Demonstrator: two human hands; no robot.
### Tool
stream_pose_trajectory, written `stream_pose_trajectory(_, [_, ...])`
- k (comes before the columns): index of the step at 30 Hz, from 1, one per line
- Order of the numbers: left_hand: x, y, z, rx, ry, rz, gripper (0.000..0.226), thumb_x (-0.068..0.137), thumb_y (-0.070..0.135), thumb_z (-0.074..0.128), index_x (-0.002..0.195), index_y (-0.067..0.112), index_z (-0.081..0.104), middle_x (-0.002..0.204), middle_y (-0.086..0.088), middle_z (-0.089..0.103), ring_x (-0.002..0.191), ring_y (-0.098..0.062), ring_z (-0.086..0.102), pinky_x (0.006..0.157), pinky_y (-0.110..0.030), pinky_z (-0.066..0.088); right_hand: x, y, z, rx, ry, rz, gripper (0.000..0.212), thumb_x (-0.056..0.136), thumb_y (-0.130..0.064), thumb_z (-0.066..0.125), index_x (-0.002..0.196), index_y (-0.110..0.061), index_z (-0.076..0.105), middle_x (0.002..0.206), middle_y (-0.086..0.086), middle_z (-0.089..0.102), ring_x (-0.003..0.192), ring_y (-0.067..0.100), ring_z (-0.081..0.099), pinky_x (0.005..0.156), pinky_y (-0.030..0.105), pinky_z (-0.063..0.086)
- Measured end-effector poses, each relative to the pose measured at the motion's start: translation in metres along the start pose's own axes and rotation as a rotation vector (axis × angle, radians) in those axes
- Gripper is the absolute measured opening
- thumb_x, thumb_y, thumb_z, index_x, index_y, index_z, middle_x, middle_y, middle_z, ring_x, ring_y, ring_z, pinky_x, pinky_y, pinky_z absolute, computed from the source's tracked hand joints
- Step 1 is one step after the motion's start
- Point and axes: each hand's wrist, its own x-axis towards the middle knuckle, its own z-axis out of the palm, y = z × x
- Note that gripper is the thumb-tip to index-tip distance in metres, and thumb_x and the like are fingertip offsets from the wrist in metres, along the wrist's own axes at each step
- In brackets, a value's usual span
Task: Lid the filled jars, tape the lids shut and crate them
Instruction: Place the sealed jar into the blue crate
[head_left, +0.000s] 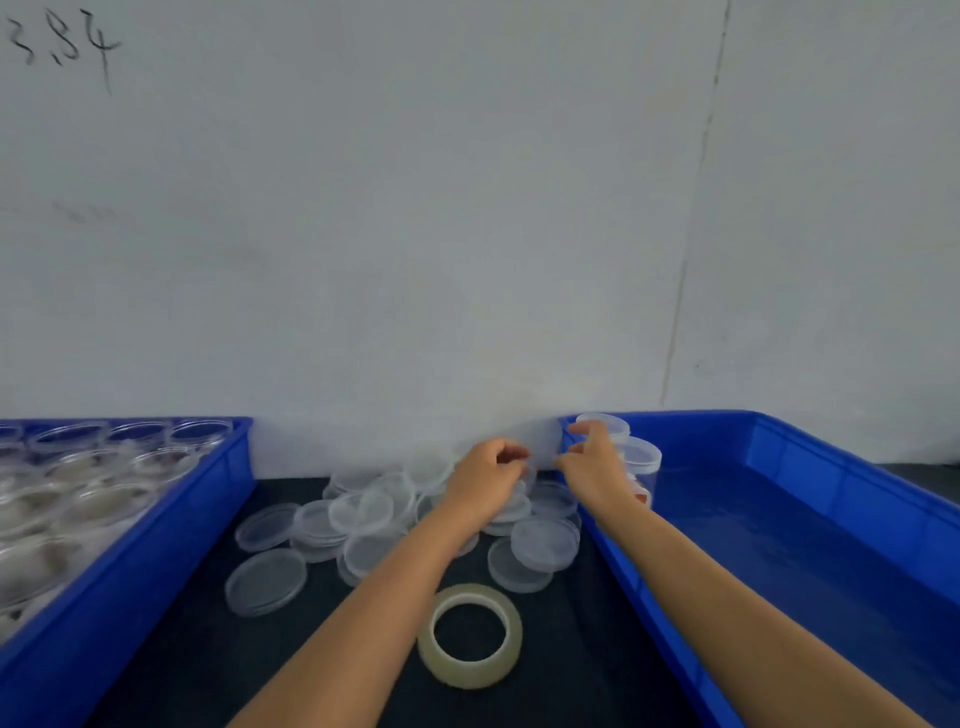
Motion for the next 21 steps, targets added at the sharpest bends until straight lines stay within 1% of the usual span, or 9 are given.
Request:
stream_pose_trajectory(1, [-0.017,-0.002,-0.013,-0.031,0.024,-0.001,0.022,0.094,0.006,0.054,0.113,0.012,0.065,0.117,-0.003,0.067,0.106,-0.016,0.061,0.086,-0.026,0.045,-0.012,-0.004,0.010,0.013,-0.019,-0.033,0.040,0.089,0.003,0.052,0.127,-0.009,0.043,0.095,0.008,0.054,0.074,0.016,0.051,0.055,0.020,0.038])
stream_pose_trajectory(3, [-0.053,-0.009,-0.038,-0.084,0.060,-0.020,0.020,0.095,0.006,0.053,0.104,0.019,0.065,0.112,0.002,0.068,0.102,-0.011,0.061,0.083,-0.023,0.044,-0.042,-0.014,0.033,0.060,-0.081,-0.048,0.037,0.088,0.006,0.050,0.121,-0.009,0.045,0.085,0.003,0.053,0.069,0.013,0.051,0.053,0.018,0.040])
stream_pose_trajectory(5, [-0.088,-0.019,-0.063,-0.107,0.090,-0.055,0.021,0.096,0.007,0.052,0.098,0.025,0.064,0.107,0.007,0.067,0.098,-0.005,0.060,0.081,-0.020,0.044,-0.071,-0.022,0.057,0.103,-0.144,-0.066,0.036,0.086,0.008,0.049,0.119,-0.008,0.047,0.081,0.001,0.051,0.069,0.011,0.050,0.058,0.021,0.042])
stream_pose_trajectory(8, [-0.130,-0.039,-0.097,-0.066,0.167,-0.130,0.022,0.095,0.008,0.053,0.098,0.026,0.065,0.105,0.010,0.067,0.096,-0.002,0.060,0.076,-0.018,0.044,-0.112,-0.031,0.096,0.150,-0.279,-0.060,0.031,0.087,0.005,0.050,0.113,-0.013,0.049,0.092,0.005,0.055,0.081,0.016,0.054,0.074,0.035,0.049])
stream_pose_trajectory(10, [-0.150,-0.053,-0.118,-0.004,0.204,-0.191,0.020,0.094,0.010,0.054,0.102,0.023,0.067,0.105,0.009,0.067,0.091,-0.003,0.060,0.072,-0.017,0.044,-0.137,-0.039,0.122,0.170,-0.385,-0.047,0.028,0.087,0.002,0.051,0.111,-0.015,0.050,0.097,0.004,0.056,0.088,0.016,0.055,0.084,0.039,0.050])
stream_pose_trajectory(11, [-0.158,-0.058,-0.129,0.039,0.216,-0.221,0.019,0.094,0.012,0.055,0.103,0.023,0.067,0.104,0.008,0.067,0.089,-0.003,0.060,0.072,-0.018,0.045,-0.147,-0.044,0.135,0.175,-0.434,-0.046,0.027,0.088,0.000,0.052,0.110,-0.015,0.050,0.096,0.002,0.056,0.089,0.016,0.055,0.086,0.038,0.050])
stream_pose_trajectory(15, [-0.175,-0.068,-0.179,0.226,0.305,-0.285,0.019,0.094,0.015,0.053,0.106,0.024,0.065,0.109,0.007,0.065,0.099,-0.009,0.059,0.089,-0.029,0.048,-0.176,-0.070,0.179,0.208,-0.555,-0.066,0.024,0.089,0.003,0.051,0.107,-0.013,0.052,0.098,0.005,0.058,0.087,0.015,0.055,0.082,0.034,0.049])
stream_pose_trajectory(18, [-0.187,-0.071,-0.208,0.352,0.370,-0.287,0.018,0.093,0.015,0.054,0.106,0.026,0.063,0.113,0.008,0.065,0.101,-0.009,0.058,0.090,-0.030,0.047,-0.188,-0.089,0.204,0.212,-0.599,-0.103,0.023,0.091,0.002,0.051,0.107,-0.012,0.055,0.097,0.004,0.058,0.082,0.013,0.056,0.075,0.031,0.051])
stream_pose_trajectory(21, [-0.207,-0.077,-0.224,0.487,0.387,-0.288,0.022,0.093,0.018,0.053,0.113,0.025,0.061,0.118,0.008,0.064,0.105,-0.011,0.059,0.091,-0.031,0.047,-0.200,-0.103,0.222,0.194,-0.644,-0.139,0.021,0.091,0.001,0.050,0.106,-0.012,0.057,0.097,0.006,0.059,0.082,0.016,0.056,0.073,0.033,0.051])
